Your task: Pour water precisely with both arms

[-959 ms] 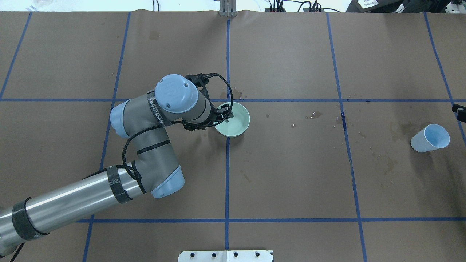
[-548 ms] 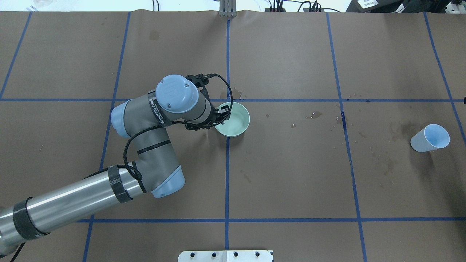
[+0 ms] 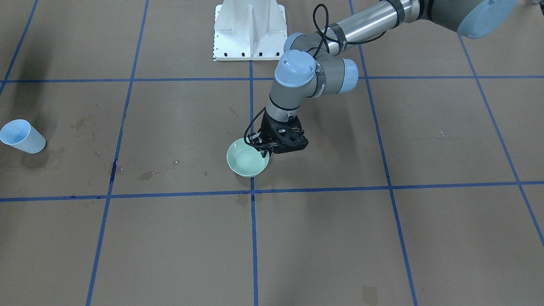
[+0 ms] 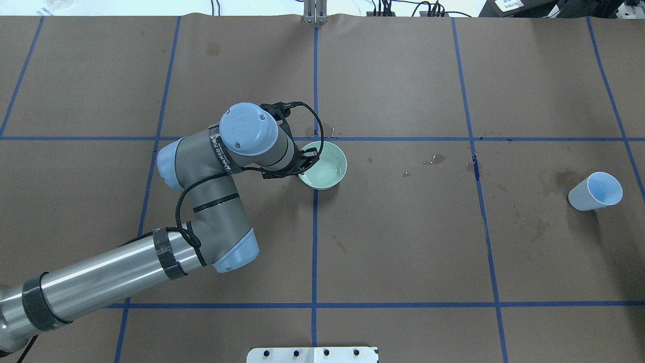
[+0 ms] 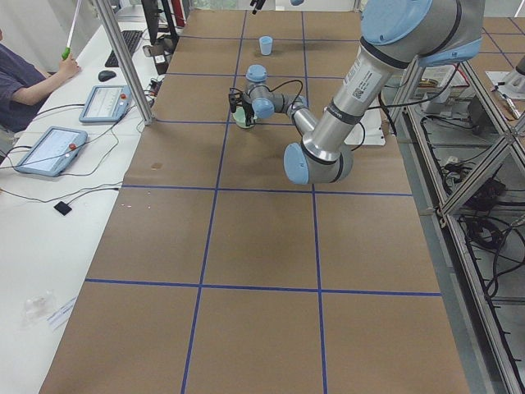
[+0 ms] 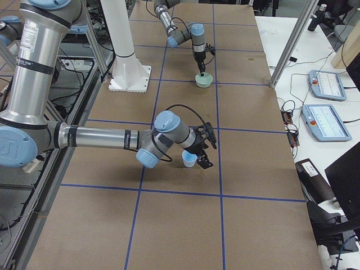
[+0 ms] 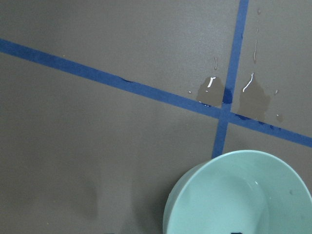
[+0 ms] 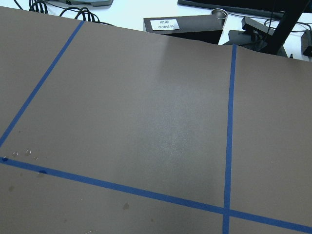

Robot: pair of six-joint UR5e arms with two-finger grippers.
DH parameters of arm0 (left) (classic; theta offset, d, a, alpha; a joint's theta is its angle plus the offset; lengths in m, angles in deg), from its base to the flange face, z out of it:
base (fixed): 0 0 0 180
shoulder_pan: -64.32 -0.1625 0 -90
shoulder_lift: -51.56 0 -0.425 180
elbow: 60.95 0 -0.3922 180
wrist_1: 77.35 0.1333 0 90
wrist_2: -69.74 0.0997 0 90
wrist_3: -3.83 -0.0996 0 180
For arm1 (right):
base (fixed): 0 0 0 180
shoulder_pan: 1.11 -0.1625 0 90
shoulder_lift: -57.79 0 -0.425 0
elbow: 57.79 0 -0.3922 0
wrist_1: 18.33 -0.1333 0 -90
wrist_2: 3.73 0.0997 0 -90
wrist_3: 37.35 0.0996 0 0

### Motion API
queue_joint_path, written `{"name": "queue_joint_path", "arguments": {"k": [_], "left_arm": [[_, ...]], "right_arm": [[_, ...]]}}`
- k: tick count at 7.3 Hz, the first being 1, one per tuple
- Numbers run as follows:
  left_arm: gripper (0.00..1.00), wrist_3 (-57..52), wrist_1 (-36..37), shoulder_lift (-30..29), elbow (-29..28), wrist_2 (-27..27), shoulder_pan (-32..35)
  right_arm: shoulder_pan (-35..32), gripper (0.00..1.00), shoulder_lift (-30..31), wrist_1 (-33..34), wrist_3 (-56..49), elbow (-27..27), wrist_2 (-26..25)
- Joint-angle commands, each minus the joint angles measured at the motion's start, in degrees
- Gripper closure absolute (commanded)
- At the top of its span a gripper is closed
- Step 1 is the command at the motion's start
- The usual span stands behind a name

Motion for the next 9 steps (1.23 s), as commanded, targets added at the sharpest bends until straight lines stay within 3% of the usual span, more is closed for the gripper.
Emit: {"name": "queue_joint_path", "arguments": {"k": [1,3,4,5,7,9], "left_arm": [[1.00,0.32,0.84,-0.10,2.03,-0.31,0.51],[1.00,0.15,4.52,0.08,5.10,-1.80,2.09],[1.00,-0.38,8.97,0.43,8.43,-5.64,4.80],[1.00,-0.56,10.50,3.39,12.03,-6.90,6.83],[1.00,-10.96,13.31,13.04,20.72,-10.41,11.57],[1.00,-20.63,13.33,21.14,23.66,-14.44,17.88]], "right_arm": [[-5.67,0.01,-3.44,10.33,-5.56,0.09,8.70],[-8.41,0.01,-4.68,18.51,-11.19,0.00,12.59],[-9.21,0.01,-5.21,23.51,-13.82,0.00,14.61],[-9.22,0.01,-5.22,27.04,-15.85,0.00,14.90],[-8.34,0.01,-5.04,32.51,-16.13,-0.35,16.12],[-7.98,0.01,-5.04,39.42,-21.37,-0.52,17.88]]}}
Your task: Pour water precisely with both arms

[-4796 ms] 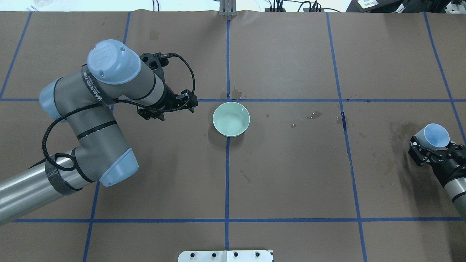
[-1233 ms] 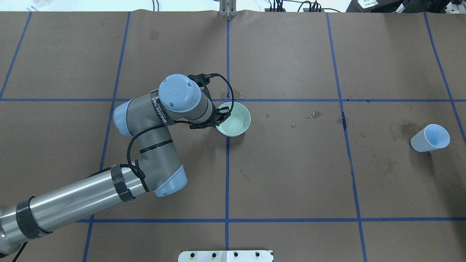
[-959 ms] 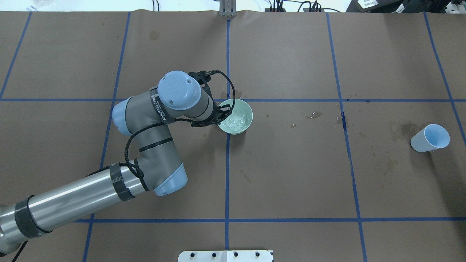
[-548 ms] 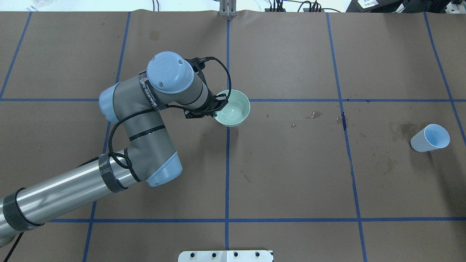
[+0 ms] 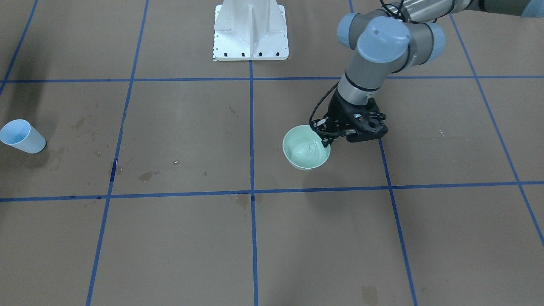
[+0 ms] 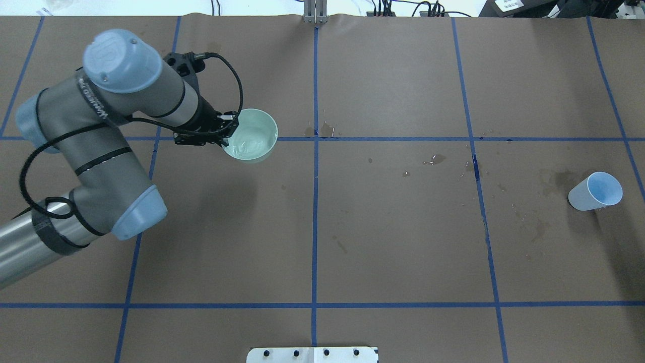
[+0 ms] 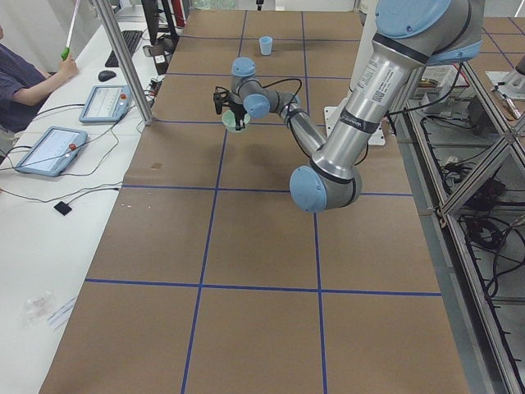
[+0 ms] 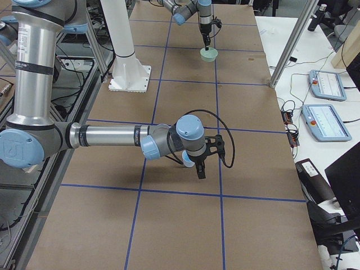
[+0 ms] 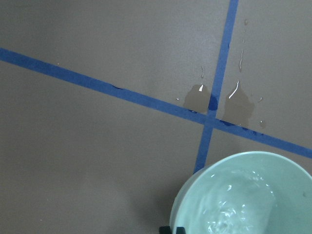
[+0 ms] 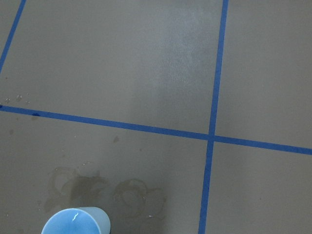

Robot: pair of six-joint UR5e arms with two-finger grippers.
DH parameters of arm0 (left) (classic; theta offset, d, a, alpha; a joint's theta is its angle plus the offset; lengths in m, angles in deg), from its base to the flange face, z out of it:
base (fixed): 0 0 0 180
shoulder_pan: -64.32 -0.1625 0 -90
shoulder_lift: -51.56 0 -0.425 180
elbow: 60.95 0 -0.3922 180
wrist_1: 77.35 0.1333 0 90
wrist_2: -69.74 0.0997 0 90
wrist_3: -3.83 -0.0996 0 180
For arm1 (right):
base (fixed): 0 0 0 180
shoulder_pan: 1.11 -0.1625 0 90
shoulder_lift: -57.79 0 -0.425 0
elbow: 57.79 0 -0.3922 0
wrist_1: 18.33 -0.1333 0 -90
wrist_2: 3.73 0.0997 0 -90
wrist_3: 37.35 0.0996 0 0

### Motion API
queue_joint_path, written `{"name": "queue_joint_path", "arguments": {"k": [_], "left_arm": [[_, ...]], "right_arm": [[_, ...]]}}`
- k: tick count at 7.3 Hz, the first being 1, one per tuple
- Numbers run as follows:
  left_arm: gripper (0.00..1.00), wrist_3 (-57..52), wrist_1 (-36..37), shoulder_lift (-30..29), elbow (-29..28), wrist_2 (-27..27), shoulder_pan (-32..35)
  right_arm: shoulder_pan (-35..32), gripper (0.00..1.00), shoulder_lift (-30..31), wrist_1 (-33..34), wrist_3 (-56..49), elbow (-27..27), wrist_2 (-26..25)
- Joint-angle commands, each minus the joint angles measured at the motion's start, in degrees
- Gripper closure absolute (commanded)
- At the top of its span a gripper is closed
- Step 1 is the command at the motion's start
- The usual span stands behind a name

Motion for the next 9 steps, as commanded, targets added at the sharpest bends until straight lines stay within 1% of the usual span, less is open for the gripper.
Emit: {"name": "queue_joint_path", "arguments": {"k": [1,2,3,4,6,7,8,9], "left_arm": [[1.00,-12.59,0.25,8.53,1.99,-4.80,7.48],[1.00,-17.61,-0.10,11.61,1.90,-4.99,9.95],[1.00,-20.71,-1.06,14.08,1.82,-4.99,10.93],[1.00,-21.08,-5.08,16.98,1.64,-4.99,11.03],[1.00,-21.44,-12.20,22.43,0.33,-4.99,11.03],[1.00,-21.44,-16.93,24.63,-1.85,-5.25,10.94],[1.00,-21.44,-20.72,26.22,-3.96,-7.34,11.03],[1.00,-21.44,-21.98,26.93,-5.20,-7.71,11.03]], "right_arm": [[-0.86,0.01,-0.06,11.27,-8.45,-0.59,1.06],[-1.13,0.01,-0.76,16.03,-12.41,-0.60,0.71],[-1.66,0.01,-1.72,20.43,-14.10,-0.77,0.01],[-2.53,0.01,-2.17,21.95,-18.21,-0.08,-0.43],[-5.95,0.01,-3.74,27.48,-25.16,0.11,-1.66],[-6.66,0.01,-4.45,28.55,-25.46,0.11,-1.66],[-6.84,0.01,-4.54,28.56,-25.55,0.19,-1.58],[-7.02,0.01,-4.89,28.56,-25.81,0.19,-1.58]]}}
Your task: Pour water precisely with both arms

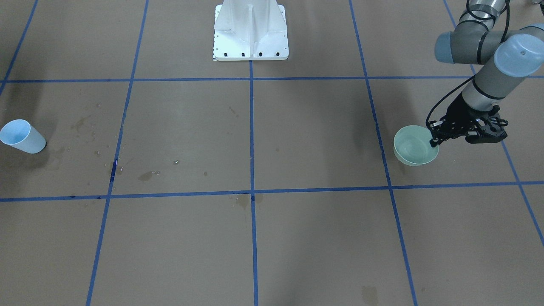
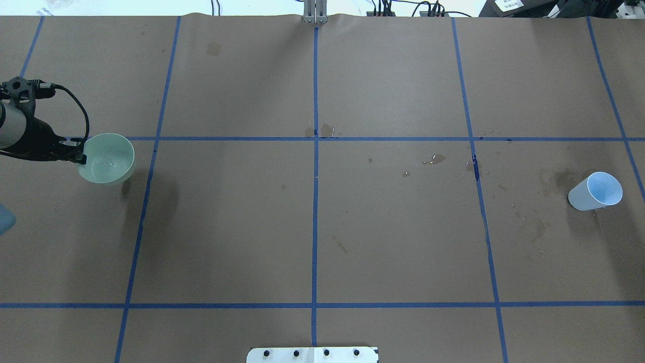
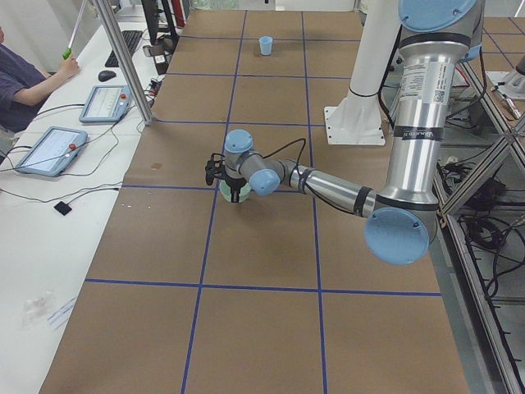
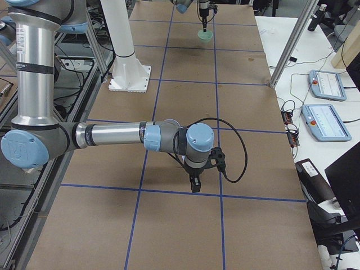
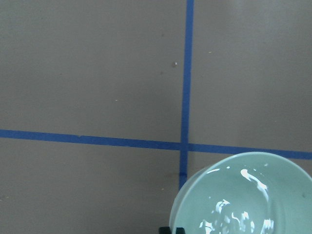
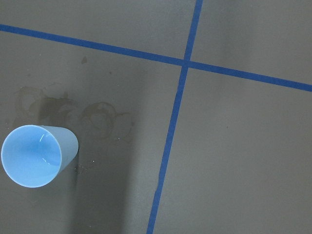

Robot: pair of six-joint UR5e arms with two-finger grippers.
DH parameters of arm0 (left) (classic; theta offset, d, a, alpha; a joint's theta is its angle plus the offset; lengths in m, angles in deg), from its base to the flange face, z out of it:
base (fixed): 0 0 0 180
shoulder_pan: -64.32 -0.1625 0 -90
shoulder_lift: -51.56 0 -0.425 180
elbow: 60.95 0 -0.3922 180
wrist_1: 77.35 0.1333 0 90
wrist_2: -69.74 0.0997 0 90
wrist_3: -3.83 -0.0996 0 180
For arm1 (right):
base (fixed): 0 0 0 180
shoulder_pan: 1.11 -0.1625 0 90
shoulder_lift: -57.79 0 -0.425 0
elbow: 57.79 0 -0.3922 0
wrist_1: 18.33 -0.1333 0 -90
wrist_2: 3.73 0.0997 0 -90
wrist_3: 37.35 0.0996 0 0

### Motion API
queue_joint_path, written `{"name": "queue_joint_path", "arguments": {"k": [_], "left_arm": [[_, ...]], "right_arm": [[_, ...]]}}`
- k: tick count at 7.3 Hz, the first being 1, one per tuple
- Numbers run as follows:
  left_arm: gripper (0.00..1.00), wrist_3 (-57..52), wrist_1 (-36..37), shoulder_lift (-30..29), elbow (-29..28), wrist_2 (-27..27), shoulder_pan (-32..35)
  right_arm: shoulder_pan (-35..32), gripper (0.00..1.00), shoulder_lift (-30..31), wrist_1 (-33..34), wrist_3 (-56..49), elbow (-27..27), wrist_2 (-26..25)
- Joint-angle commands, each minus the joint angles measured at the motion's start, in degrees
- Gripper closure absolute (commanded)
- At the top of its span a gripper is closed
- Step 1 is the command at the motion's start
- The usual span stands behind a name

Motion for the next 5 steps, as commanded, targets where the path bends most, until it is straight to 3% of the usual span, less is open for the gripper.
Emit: {"name": "queue_joint_path", "arguments": {"k": [1,2,3,4,5], "left_arm": [[1.00,-0.02,-3.17,1.44,-2.88,-1.03,-0.06],[1.00,-0.02,-3.17,1.44,-3.15,-1.03,-0.06],[0.81,-0.02,-3.08,1.44,-3.16,-1.03,-0.06],[0.26,-0.02,-3.17,1.36,-3.59,-1.03,-0.15],[0.00,-0.10,-3.17,1.53,-3.68,-1.03,-0.15]], "right_arm": [[-0.48,0.01,-0.53,0.30,-0.60,-0.04,0.00],[-0.48,0.01,-0.62,0.30,-0.60,-0.04,0.00],[-0.48,0.01,-0.88,0.30,-0.60,0.05,0.00],[-0.56,0.01,-0.97,0.30,-0.60,0.13,0.00],[-0.48,0.01,-1.06,0.30,-0.60,0.05,0.00]]}}
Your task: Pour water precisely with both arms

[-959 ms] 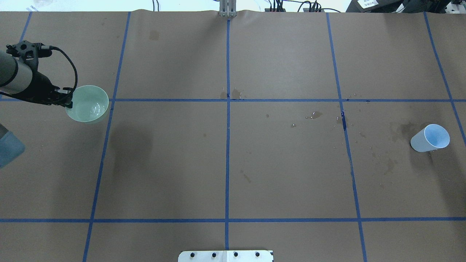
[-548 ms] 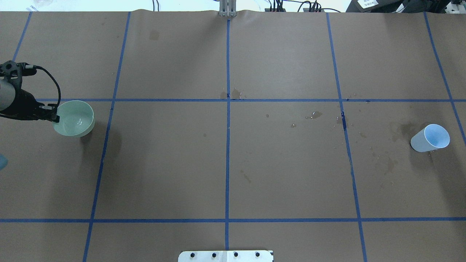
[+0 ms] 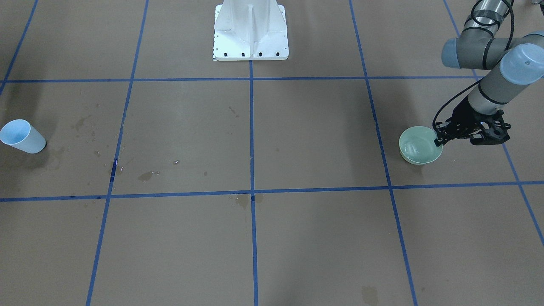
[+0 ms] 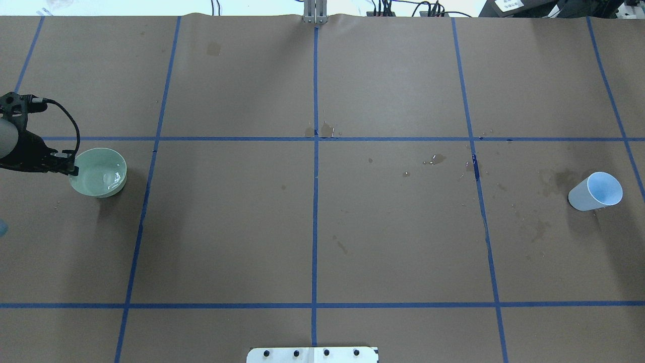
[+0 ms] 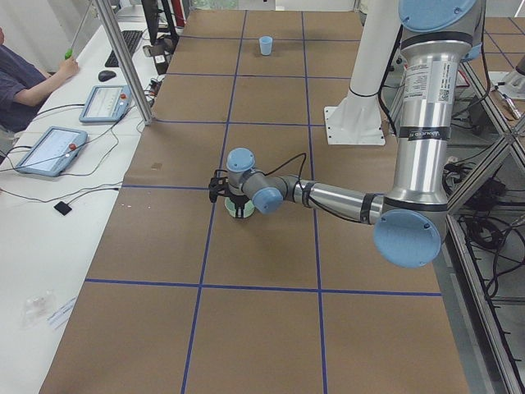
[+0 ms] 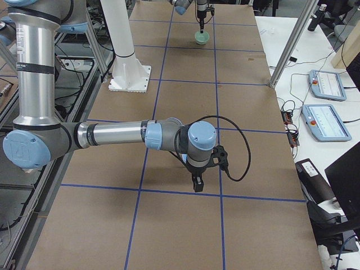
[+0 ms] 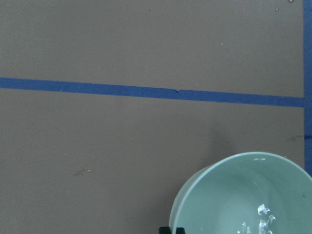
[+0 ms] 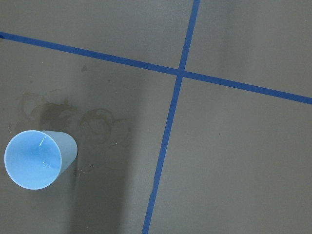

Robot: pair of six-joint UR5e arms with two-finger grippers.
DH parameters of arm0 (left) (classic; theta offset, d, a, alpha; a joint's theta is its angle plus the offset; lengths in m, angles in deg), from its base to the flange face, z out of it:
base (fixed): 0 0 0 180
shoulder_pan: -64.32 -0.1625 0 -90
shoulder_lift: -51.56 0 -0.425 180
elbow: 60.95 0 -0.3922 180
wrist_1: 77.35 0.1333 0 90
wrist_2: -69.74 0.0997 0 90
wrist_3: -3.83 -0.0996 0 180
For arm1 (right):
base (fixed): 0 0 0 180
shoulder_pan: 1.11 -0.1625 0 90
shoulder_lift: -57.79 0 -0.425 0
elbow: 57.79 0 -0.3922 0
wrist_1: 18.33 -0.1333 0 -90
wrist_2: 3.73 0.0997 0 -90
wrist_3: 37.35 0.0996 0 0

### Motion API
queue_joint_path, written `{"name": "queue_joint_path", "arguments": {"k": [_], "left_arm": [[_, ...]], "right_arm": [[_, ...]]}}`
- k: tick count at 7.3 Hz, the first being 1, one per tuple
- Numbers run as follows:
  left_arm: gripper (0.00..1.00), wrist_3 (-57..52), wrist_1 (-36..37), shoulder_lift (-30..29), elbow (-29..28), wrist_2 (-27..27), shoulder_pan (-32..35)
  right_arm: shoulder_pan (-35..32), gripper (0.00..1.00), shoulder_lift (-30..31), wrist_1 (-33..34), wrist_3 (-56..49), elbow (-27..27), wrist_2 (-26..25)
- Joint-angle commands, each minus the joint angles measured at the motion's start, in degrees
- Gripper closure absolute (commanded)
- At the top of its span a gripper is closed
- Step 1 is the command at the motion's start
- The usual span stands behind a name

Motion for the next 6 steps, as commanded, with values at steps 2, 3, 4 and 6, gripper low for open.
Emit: {"name": "queue_joint_path", "arguments": {"k": [2,3,4,6], "left_arm": [[0.00,-1.81,0.31,0.03,-0.08,-0.62,1.19],[0.00,-3.57,1.36,-0.23,-0.08,-5.06,5.55],[0.00,-7.67,3.02,-0.32,-0.08,-9.28,10.46],[0.00,-23.98,13.00,-0.58,0.10,-9.67,16.98]], "right_arm": [[0.03,0.01,-0.05,0.00,0.00,0.07,-0.09],[0.03,0.01,-0.05,0.00,0.08,0.25,-0.09],[-0.14,0.01,-0.05,0.00,0.00,0.34,0.00],[-0.14,0.01,0.30,0.00,0.00,1.30,0.52]]}}
